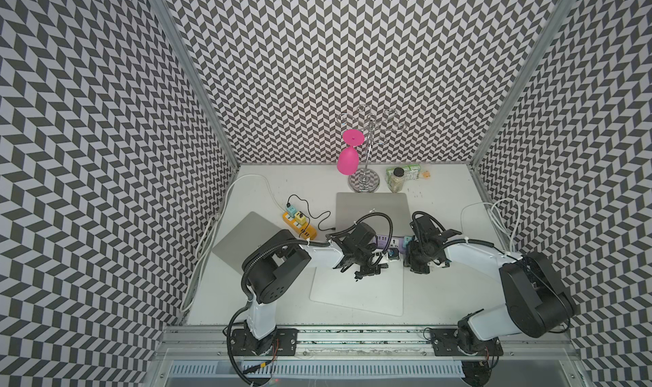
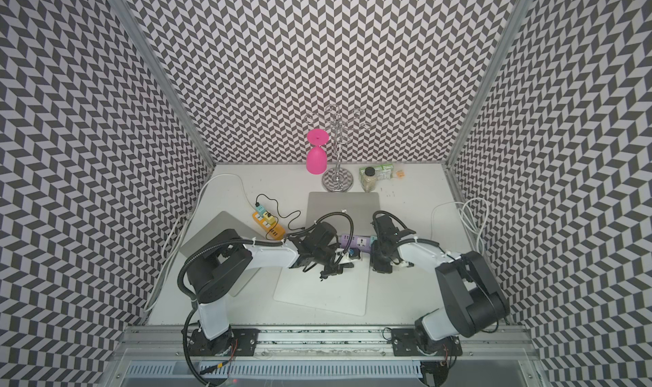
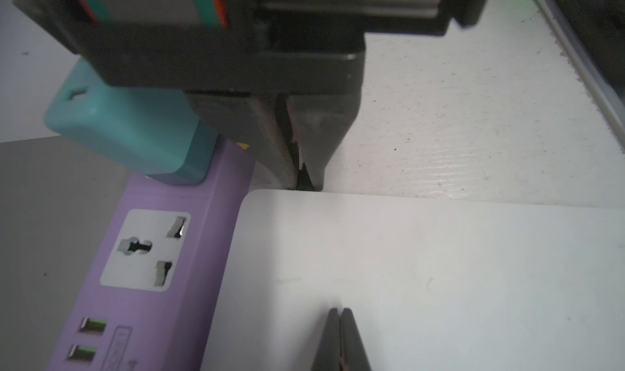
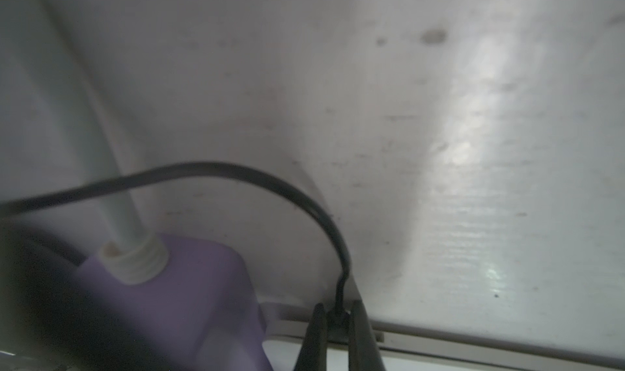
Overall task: Unplug the laptop charger
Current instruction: Remove the charging cable from the laptop.
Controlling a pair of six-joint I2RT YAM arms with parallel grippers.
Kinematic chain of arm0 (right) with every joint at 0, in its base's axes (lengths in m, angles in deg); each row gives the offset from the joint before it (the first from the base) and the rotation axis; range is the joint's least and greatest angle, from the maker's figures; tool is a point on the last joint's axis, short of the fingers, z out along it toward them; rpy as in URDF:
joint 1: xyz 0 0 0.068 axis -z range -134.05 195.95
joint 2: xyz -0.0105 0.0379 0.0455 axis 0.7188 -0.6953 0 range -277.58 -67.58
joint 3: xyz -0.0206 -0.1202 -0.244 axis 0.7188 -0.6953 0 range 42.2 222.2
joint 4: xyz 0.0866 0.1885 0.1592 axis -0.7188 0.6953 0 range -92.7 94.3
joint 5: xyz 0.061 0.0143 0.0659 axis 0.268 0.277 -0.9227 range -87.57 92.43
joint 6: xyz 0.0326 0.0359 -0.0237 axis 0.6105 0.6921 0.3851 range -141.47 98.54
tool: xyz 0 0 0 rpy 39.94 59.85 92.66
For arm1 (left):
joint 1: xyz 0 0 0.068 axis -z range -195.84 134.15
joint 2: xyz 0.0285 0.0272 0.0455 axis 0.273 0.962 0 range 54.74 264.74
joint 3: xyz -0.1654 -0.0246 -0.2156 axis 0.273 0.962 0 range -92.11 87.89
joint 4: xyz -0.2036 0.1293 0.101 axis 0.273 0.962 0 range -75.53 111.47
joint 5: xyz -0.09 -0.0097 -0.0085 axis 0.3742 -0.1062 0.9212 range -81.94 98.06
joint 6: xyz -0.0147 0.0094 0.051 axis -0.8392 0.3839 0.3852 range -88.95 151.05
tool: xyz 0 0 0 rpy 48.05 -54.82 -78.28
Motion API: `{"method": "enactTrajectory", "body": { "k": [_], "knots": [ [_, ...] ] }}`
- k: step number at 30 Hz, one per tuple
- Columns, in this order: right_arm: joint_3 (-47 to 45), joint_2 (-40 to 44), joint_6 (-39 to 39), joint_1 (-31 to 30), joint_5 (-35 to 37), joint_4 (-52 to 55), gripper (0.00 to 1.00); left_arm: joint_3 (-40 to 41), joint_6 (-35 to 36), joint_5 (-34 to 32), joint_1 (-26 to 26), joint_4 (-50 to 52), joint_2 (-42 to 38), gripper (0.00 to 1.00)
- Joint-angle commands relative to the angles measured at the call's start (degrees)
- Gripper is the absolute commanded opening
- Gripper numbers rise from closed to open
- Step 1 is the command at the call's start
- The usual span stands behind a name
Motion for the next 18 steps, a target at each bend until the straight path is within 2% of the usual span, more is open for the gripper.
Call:
{"method": "enactTrajectory", "body": {
  "k": [1, 18],
  "knots": [
    [-2.7, 1.4, 7.1, -0.8, 1.4, 0.2, 0.01, 1.4, -0.1, 0.0, 0.5, 1.5, 1.4, 0.00],
    [0.2, 0.6, 5.4, -0.8, 4.0, 2.3, 0.00, 1.4, 0.0, -0.3, 0.4, 2.0, 2.0, 0.00]
  ]
}}
